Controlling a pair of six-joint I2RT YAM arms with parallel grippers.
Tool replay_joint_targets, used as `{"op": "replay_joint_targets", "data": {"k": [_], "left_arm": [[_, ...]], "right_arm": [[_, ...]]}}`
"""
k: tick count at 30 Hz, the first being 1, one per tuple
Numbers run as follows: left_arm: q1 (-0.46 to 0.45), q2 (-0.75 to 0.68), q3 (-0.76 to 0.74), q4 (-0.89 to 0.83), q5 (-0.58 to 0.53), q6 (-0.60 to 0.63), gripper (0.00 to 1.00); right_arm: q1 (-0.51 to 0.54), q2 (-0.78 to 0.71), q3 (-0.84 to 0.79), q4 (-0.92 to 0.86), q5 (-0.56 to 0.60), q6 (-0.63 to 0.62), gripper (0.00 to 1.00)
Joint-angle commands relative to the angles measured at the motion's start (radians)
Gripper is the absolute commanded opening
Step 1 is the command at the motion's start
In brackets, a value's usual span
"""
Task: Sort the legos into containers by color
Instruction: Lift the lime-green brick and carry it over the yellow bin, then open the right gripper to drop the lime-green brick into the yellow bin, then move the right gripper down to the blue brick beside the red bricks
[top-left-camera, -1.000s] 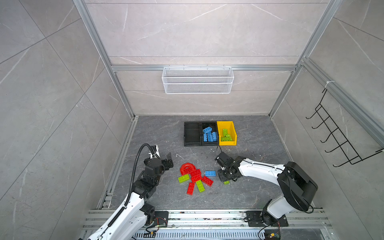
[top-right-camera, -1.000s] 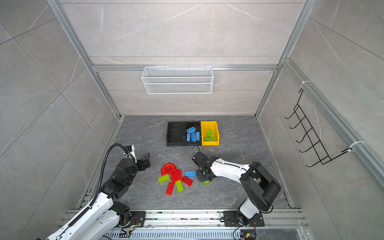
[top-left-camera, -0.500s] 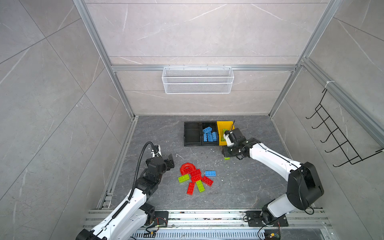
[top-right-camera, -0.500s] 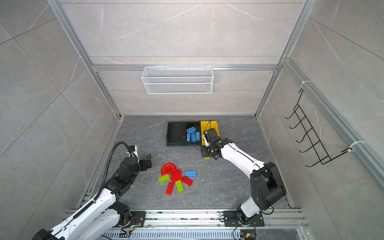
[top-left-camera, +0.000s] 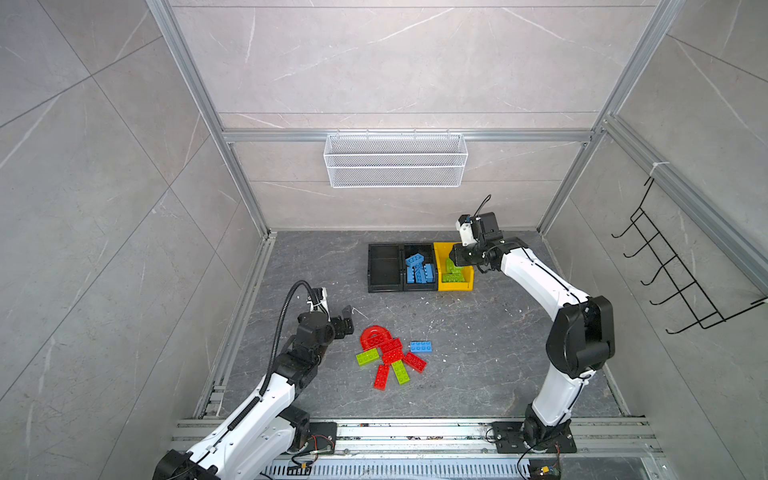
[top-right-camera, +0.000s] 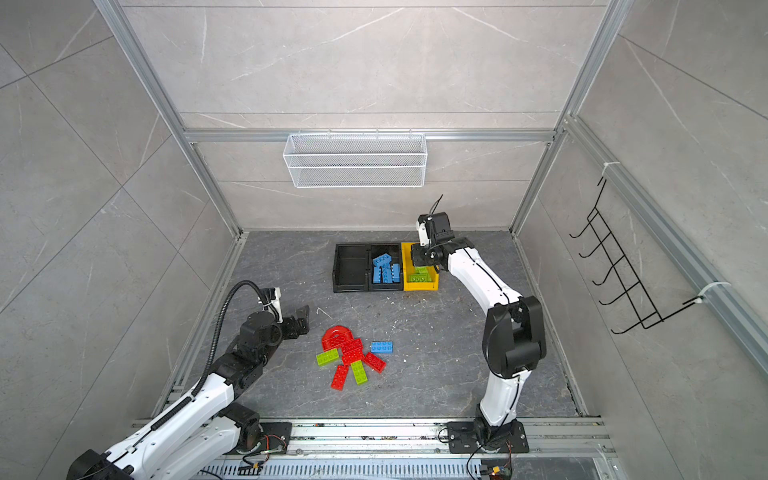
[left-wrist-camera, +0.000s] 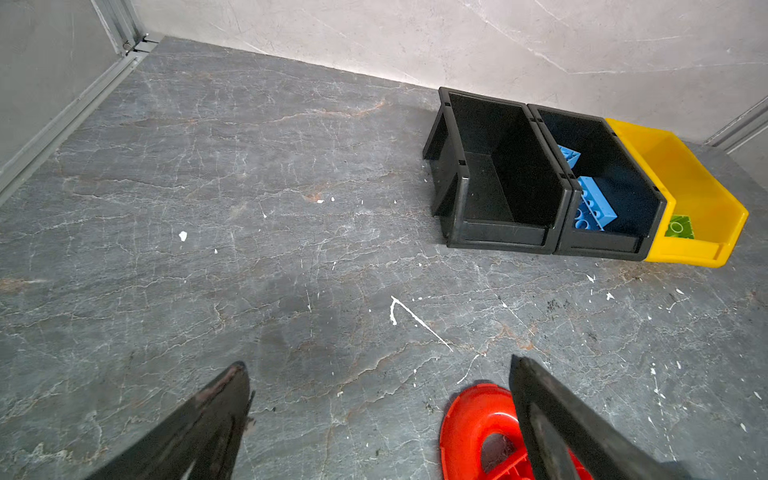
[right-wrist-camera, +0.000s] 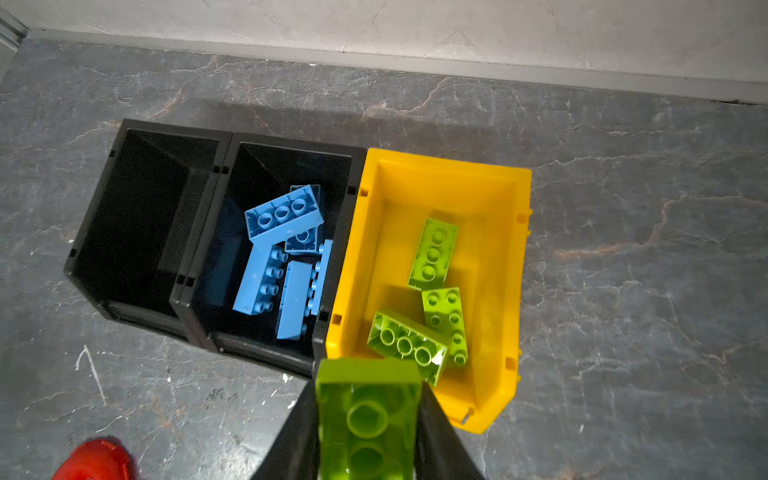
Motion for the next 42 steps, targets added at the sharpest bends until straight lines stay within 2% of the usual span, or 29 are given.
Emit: {"op": "replay_joint_targets", "data": {"k": [1, 9, 10, 14, 17, 19, 21, 25, 29, 32, 36, 42], "left_arm": [[0.005, -0.046, 0.001, 0.043, 0.012, 0.016, 0.99], [0.005, -0.066, -0.004, 0.034, -0.004, 0.017, 0.99], [0.005, -0.064, -0.004, 0.036, -0.004, 0.016, 0.99], [0.006, -0.062, 0.005, 0.026, 0.008, 0.014, 0.99], [0.005, -0.070, 0.004, 0.024, 0.001, 0.015, 0.99], [0.005, -0.076, 0.001, 0.020, -0.004, 0.014, 0.99], [0.006, -0.083, 0.002, 0.018, -0.007, 0.013, 0.99], [0.005, -0.100, -0.001, 0.011, -0.009, 0.010, 0.99], [0.005, -0.107, -0.005, 0.013, -0.008, 0.002, 0.99], [0.006, -0.116, 0.003, -0.005, -0.001, -0.021, 0.99], [0.007, -0.147, -0.018, 0.019, 0.032, -0.038, 0.99], [0.007, -0.156, -0.023, 0.021, 0.029, -0.043, 0.99]], "right_arm": [[-0.013, 0.092, 0.083, -0.023, -0.028, -0.040, 0.32], [-0.032, 0.248, 0.229, -0.049, -0.016, -0.024, 0.33], [-0.035, 0.258, 0.239, -0.052, -0.017, -0.020, 0.38], [-0.037, 0.278, 0.275, -0.072, -0.031, -0.007, 0.68], [-0.036, 0.243, 0.279, -0.093, -0.046, -0.002, 0.77], [-0.037, 0.192, 0.256, -0.104, -0.080, 0.024, 0.78], [-0.027, 0.107, 0.183, -0.098, -0.110, 0.057, 0.78], [0.045, -0.153, -0.112, -0.049, -0.076, 0.098, 0.80], [0.190, -0.412, -0.450, 0.009, -0.031, 0.206, 0.82], [0.315, -0.510, -0.616, 0.023, 0.030, 0.304, 0.84], [0.440, -0.529, -0.701, 0.036, 0.135, 0.394, 0.85], [0.575, -0.350, -0.637, 0.039, 0.220, 0.417, 0.86]]}}
